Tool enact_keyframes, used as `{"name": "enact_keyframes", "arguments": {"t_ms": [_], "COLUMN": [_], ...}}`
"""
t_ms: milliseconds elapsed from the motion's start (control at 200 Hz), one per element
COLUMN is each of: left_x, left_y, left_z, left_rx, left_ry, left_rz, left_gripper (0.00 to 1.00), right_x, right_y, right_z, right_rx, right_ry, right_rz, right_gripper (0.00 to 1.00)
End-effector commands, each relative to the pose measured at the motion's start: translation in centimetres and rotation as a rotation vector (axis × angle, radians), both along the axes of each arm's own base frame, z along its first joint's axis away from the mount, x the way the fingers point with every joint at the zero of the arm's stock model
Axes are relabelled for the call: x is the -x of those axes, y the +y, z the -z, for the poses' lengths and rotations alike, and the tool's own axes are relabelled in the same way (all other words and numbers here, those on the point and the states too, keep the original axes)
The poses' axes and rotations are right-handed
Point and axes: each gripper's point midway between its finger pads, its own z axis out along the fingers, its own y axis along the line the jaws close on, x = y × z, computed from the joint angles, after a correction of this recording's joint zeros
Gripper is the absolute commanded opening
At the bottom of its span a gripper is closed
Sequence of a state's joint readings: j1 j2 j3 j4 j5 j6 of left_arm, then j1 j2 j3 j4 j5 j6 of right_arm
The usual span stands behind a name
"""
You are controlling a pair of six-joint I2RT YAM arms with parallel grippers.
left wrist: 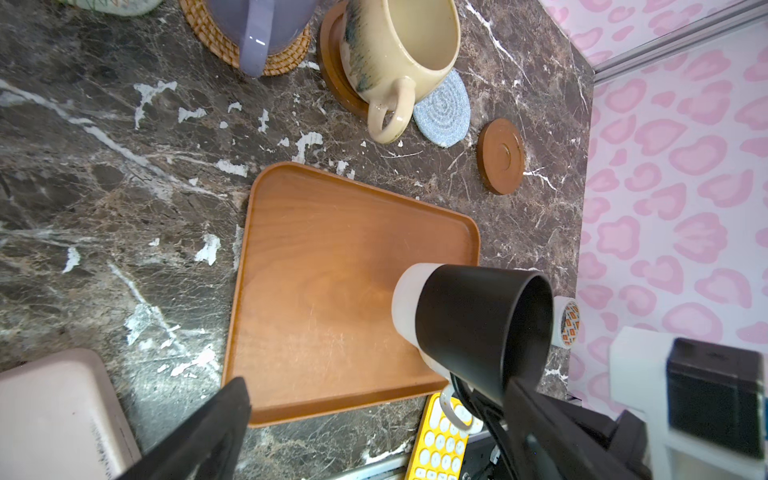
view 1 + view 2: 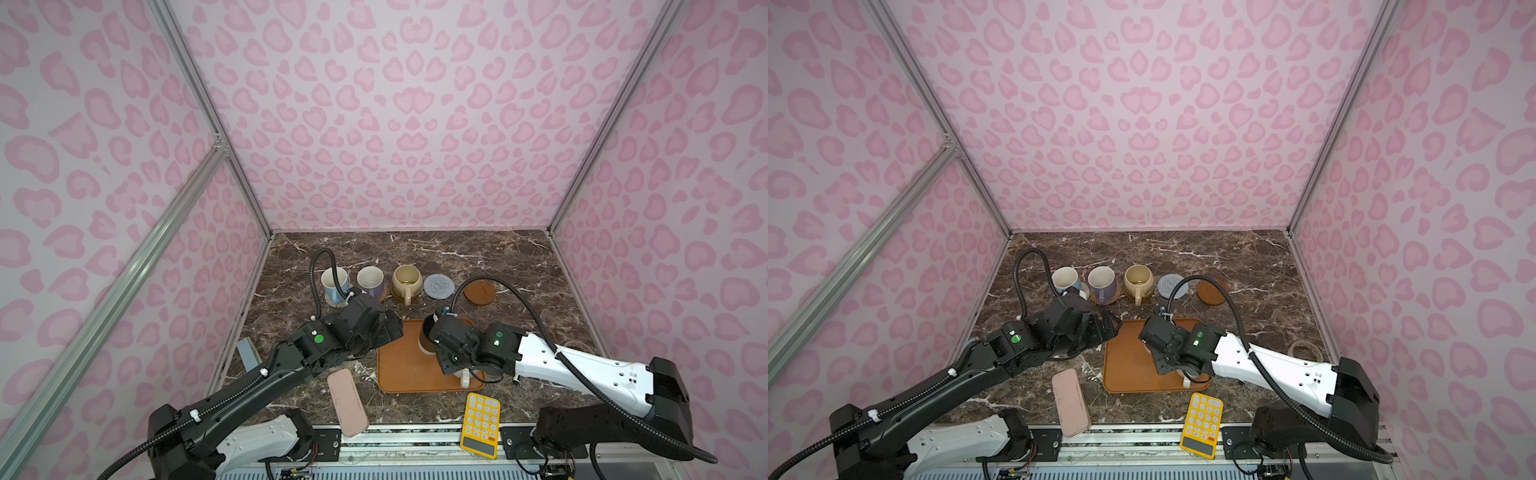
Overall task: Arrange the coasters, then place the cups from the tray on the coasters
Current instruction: 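Carry the black mug with right gripper toward the blue knit coaster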
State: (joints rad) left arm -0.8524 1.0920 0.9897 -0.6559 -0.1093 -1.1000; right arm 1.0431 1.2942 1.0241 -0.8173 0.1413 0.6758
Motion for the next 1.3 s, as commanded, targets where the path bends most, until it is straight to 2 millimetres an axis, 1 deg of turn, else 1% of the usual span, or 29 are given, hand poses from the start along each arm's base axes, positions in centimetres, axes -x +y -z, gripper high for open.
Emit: {"name": "enact_keyframes", "arguments": {"t_ms": [0,145,235,450,540,755,935,1055,1295], "left_x": [-0.8,-1.1,-1.4,-2.3,-2.7,-3.5,-4.2,-4.8,-6.0], "left_y": [-0.9,-1.5,-2.1,-4.0,-4.7,-6.1,-6.9,-7.0,-7.0], "left_z": [-1.2,-1.2,-1.2,-2.5,-2.8,-3.1,-3.1,-2.9,-3.3], "left_rx": [0.027,0.037,0.043,0.096,0.098,0.112,0.117,0.111,0.124], "left_ry": [-0.035,-0.037,-0.036,-0.068,-0.070,-0.071,-0.063,-0.051,-0.051], "left_rz": [0.013,0.023,0.035,0.069,0.084,0.107,0.120,0.123,0.126], "left_gripper": [0.97,0.97,0.97,0.97,0.97,0.97,0.97,0.97,0.97], "right_x": [-1.1,-2.4,-3.5,-6.1,-7.3,-9.9,-12.3,-13.6,-15.6], "right_y": [-0.1,-1.4,-2.2,-4.3,-5.3,-7.0,-7.7,-7.8,-7.5], "right_z": [-0.6,-1.0,-1.7,-3.2,-3.8,-4.4,-4.4,-4.3,-3.0], "right_rx": [-0.028,-0.025,-0.046,-0.068,-0.068,-0.068,-0.049,-0.033,-0.002], "right_ry": [-0.039,-0.049,-0.062,-0.110,-0.116,-0.116,-0.105,-0.078,-0.030], "right_rz": [0.012,0.039,0.065,0.117,0.138,0.184,0.196,0.193,0.190], "right_gripper": [0.00,0.00,0.00,0.00,0.00,0.00,0.00,0.00,0.00]}}
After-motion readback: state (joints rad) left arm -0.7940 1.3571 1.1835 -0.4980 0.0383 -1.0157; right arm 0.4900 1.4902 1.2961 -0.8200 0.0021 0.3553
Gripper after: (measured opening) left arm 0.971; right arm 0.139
